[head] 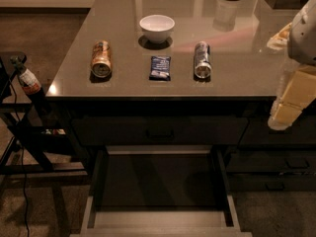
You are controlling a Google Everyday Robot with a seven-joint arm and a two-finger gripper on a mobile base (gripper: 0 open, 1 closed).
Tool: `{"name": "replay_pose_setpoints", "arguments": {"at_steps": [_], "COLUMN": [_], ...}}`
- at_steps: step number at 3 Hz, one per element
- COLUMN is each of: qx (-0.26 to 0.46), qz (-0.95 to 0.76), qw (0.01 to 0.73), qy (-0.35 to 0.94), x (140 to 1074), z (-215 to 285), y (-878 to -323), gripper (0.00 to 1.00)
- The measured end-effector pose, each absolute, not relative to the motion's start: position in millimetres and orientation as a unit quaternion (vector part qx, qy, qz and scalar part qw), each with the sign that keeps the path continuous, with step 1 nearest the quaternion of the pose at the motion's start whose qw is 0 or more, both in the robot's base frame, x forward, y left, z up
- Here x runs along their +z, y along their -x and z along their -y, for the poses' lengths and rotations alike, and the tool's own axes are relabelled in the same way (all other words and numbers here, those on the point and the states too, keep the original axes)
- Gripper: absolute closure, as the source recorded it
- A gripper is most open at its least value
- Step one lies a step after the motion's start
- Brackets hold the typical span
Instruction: Place redbull can into middle drawer
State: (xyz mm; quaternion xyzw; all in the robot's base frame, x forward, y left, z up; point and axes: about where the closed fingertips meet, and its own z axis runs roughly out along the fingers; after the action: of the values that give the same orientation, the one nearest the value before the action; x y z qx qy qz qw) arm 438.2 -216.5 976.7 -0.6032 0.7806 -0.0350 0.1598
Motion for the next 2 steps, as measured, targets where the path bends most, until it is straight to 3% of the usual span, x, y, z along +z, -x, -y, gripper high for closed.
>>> {"name": "replay_pose_setpoints", "arguments": {"at_steps": [2], "qx": [-0.033], "qz": [-0.786], "qw": [0.164], "qy": [0.595], "x": [975.7], "z": [214.3], "y": [-442.4], "gripper": [0.0]}}
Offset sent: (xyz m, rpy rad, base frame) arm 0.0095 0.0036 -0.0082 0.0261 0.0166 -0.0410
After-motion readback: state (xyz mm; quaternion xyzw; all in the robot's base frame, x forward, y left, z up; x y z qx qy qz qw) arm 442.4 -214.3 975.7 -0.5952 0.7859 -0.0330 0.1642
